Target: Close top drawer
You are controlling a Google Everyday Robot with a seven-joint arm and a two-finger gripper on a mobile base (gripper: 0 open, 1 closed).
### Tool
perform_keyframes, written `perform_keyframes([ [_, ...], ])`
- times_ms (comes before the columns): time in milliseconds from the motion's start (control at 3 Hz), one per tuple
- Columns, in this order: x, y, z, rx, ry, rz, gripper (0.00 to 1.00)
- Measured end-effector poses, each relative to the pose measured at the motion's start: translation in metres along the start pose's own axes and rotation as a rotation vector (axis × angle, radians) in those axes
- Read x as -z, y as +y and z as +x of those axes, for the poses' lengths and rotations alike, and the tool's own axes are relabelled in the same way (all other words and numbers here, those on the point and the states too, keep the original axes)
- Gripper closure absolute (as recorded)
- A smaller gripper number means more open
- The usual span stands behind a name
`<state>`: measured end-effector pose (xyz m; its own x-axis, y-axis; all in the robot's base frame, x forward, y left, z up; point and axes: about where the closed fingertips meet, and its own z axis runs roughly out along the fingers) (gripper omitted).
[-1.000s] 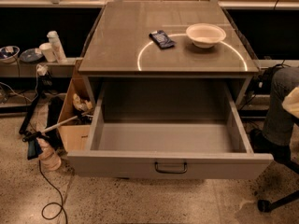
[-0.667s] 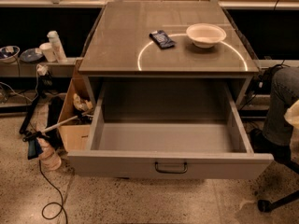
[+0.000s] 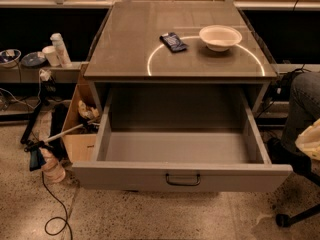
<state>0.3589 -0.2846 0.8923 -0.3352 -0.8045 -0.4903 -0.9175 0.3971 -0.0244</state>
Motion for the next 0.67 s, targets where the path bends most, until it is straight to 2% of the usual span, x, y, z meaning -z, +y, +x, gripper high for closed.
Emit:
perform_keyframes([
  [667, -0.028, 0.013, -0.015, 0.042, -0.038, -0.096, 1.0],
])
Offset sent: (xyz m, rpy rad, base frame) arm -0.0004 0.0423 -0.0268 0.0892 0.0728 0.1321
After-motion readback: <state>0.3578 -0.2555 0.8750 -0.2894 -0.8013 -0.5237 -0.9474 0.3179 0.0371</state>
